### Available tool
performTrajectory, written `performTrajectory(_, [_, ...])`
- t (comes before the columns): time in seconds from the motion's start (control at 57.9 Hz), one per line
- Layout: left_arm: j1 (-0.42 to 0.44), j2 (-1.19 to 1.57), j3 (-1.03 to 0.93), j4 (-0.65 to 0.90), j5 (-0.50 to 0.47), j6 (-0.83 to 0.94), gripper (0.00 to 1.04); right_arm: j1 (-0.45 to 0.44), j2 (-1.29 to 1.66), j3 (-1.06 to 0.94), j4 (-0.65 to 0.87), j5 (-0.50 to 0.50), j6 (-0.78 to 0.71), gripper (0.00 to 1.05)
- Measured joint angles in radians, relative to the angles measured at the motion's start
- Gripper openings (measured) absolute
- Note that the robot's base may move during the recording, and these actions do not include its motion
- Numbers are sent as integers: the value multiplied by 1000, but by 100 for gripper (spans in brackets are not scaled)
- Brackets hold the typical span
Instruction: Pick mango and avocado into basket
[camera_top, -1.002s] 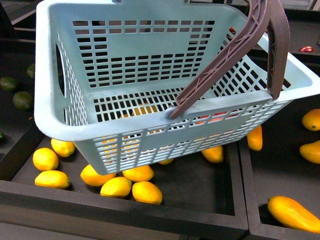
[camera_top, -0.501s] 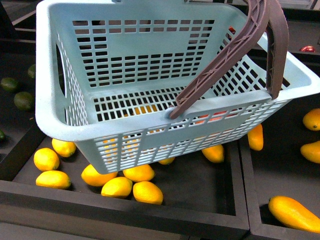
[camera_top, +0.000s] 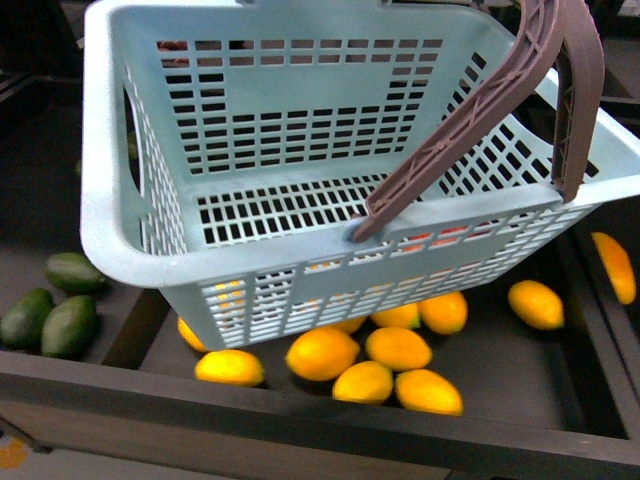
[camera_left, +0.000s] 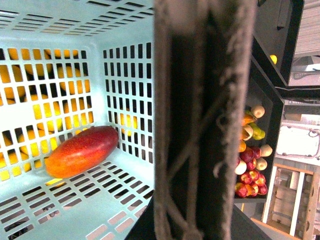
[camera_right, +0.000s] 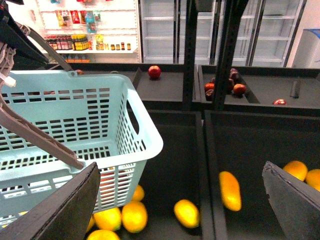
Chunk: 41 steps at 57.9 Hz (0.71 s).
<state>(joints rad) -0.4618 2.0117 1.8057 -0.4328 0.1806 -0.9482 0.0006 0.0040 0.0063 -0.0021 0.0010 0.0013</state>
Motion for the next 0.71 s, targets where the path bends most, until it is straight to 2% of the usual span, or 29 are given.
performTrajectory(0.709, [8, -3, -1, 0, -2, 4, 6, 0, 0, 0, -1, -2, -1, 97])
